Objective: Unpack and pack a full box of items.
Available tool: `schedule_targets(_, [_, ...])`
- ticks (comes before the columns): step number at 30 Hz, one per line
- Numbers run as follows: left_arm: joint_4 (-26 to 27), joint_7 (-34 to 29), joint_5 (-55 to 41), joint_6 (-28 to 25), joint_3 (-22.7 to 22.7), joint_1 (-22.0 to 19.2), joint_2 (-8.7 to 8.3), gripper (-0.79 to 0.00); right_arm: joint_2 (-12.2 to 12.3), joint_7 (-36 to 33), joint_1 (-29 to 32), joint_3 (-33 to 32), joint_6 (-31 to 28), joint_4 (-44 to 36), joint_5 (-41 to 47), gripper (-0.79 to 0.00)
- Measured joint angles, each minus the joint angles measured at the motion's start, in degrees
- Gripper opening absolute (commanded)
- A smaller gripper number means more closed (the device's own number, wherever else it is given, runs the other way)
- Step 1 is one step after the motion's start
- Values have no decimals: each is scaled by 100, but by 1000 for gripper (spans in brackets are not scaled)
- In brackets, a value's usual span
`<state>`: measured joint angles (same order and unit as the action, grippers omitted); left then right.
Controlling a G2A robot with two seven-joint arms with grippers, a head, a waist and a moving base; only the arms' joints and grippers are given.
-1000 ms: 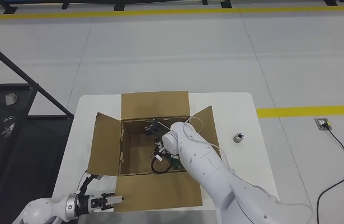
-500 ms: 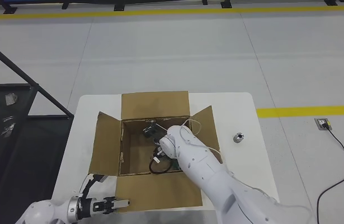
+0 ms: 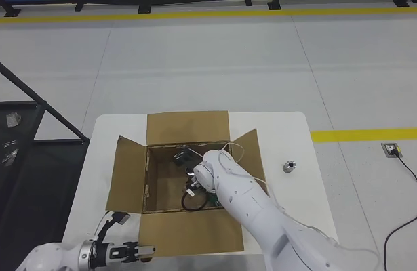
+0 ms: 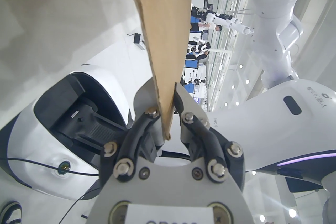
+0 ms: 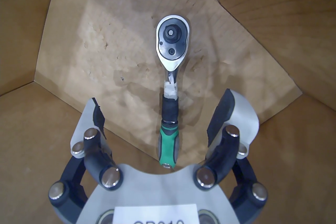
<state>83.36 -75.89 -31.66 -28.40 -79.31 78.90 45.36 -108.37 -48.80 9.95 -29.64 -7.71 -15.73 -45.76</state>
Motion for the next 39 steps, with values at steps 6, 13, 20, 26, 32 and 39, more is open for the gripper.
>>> schedule_targets(6, [-96,82,-30,-83,-138,98,-120,-785,19,-74,24,-45,-38,-79,-55,0])
schedule_targets(13, [-211,122,-322,-122,-215,138,-202,-640,24,-30,93,-72,38,-165,-173,-9])
schedule_targets(20, [-197,64,-431,-64,-135,104,-255,0,-22,72,191,-43,487,-165,-384,-249])
schedule_targets(26, [-232,107,-501,-107,-55,103,-289,0,-41,356,225,-102,706,-29,-430,-425])
schedule_targets(32, [-239,136,-541,-136,27,80,-319,0,-64,392,244,-136,686,25,-479,-428])
schedule_targets(39, [-285,148,-589,-148,114,7,-352,0,-106,263,265,-145,612,19,-556,-453])
